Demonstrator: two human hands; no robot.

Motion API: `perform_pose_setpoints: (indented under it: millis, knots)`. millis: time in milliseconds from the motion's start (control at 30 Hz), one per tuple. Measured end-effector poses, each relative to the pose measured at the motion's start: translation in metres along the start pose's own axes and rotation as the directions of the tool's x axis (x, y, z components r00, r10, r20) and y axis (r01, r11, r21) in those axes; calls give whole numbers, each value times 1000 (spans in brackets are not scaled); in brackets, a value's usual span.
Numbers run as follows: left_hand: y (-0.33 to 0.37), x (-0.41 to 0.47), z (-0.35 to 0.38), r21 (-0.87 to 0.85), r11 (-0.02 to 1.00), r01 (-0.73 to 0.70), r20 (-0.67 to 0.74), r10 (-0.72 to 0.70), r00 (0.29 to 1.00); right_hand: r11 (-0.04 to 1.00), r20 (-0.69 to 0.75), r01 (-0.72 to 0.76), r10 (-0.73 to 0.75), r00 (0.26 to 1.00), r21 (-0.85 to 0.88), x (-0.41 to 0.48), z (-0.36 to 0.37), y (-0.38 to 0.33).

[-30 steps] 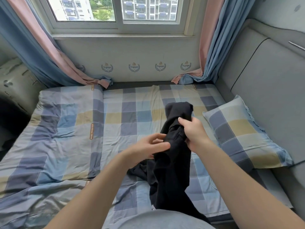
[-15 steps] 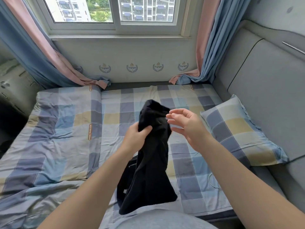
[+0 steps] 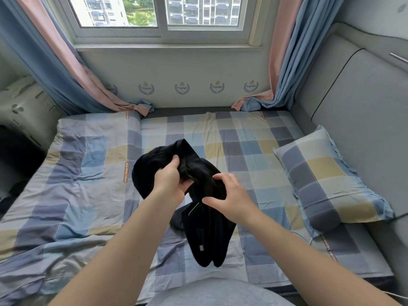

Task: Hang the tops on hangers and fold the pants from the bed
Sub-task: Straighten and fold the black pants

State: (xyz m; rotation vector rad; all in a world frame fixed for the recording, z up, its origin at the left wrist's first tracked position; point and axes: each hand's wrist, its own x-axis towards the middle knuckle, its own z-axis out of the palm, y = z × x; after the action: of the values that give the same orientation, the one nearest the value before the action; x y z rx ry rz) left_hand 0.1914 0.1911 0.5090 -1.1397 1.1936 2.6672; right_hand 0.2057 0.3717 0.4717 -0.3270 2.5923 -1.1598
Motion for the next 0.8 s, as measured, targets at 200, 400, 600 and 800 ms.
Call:
perform_pose_setpoints:
  millis: [200, 400, 600, 800]
  knots:
    - [-3, -4, 2, -186, 977, 109, 37, -104, 994, 978, -157, 74, -106, 982, -196, 2, 13, 12]
    - [-6, -2, 4, -247, 958, 144, 56, -134, 989, 984, -214, 81, -114, 970, -158, 4, 21, 19]
    - [-10, 3, 2, -230, 954, 192, 85, -177, 981, 981, -110, -31, 53, 993, 192, 16, 24, 26]
    - [-21, -4, -21, 230, 939, 257, 96, -284, 954, 954, -284, -34, 122, 951, 298, 30, -13, 33]
